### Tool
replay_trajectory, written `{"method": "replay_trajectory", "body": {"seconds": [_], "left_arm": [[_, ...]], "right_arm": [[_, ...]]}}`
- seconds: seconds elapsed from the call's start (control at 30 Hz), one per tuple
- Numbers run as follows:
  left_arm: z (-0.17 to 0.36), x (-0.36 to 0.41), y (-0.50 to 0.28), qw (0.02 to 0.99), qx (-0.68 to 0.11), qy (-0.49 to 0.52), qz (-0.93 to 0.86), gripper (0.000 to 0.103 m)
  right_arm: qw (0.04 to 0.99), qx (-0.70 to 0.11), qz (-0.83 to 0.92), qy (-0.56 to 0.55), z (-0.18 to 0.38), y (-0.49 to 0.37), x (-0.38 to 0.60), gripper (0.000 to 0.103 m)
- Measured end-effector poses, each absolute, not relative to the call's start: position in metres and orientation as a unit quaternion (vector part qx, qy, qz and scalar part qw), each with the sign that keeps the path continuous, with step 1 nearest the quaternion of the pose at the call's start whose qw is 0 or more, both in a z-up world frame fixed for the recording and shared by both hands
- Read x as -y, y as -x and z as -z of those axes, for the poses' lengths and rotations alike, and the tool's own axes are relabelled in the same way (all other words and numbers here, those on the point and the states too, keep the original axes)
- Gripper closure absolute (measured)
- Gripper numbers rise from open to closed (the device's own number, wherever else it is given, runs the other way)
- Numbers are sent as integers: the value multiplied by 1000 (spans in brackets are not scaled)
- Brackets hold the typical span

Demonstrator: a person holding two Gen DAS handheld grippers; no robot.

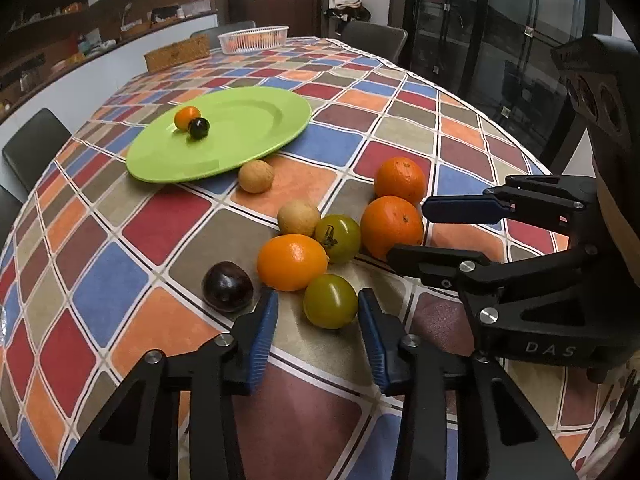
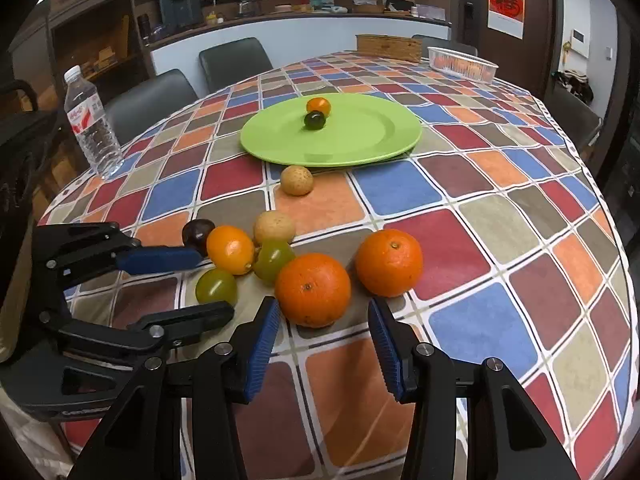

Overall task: Organize fruits
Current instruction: 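Grasp the green tomato with the left tool while the right tool grasps the large orange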

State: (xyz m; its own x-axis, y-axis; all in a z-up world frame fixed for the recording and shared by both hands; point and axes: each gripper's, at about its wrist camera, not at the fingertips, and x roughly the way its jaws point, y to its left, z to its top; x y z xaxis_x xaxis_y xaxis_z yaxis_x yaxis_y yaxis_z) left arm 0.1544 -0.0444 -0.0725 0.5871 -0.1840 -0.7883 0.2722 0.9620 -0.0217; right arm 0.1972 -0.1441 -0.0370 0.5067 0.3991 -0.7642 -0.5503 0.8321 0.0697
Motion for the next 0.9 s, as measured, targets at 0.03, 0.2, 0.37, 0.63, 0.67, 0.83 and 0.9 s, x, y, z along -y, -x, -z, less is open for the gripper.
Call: {"method": "replay_trajectory", "body": {"seconds": [0.03,0.2,0.37,0.63,0.67,0.83,0.9], "left_arm": [[73,44,-155,888,-438,-49,130,68],[75,44,-156,886,-442,-45,135,77],[69,39,-151,890,-435,-39,130,77],[63,29,-146,895,-427,-28,122,77],[62,28,-145,896,-426,-27,121,77],[53,25,-138,902,-414,-25,120,77],[49,25,-135,904,-409,-24,120,77]], "right_arm": [[863,-413,-276,92,37,-198,143,56],[859,-418,-281,88,40,-203,139,56],[857,-423,-281,87,44,-207,136,56],[860,-424,-273,82,44,-206,134,61],[860,-424,-271,81,44,-205,133,61],[864,-423,-264,74,39,-198,135,61],[867,-419,-260,70,34,-195,137,61]]}}
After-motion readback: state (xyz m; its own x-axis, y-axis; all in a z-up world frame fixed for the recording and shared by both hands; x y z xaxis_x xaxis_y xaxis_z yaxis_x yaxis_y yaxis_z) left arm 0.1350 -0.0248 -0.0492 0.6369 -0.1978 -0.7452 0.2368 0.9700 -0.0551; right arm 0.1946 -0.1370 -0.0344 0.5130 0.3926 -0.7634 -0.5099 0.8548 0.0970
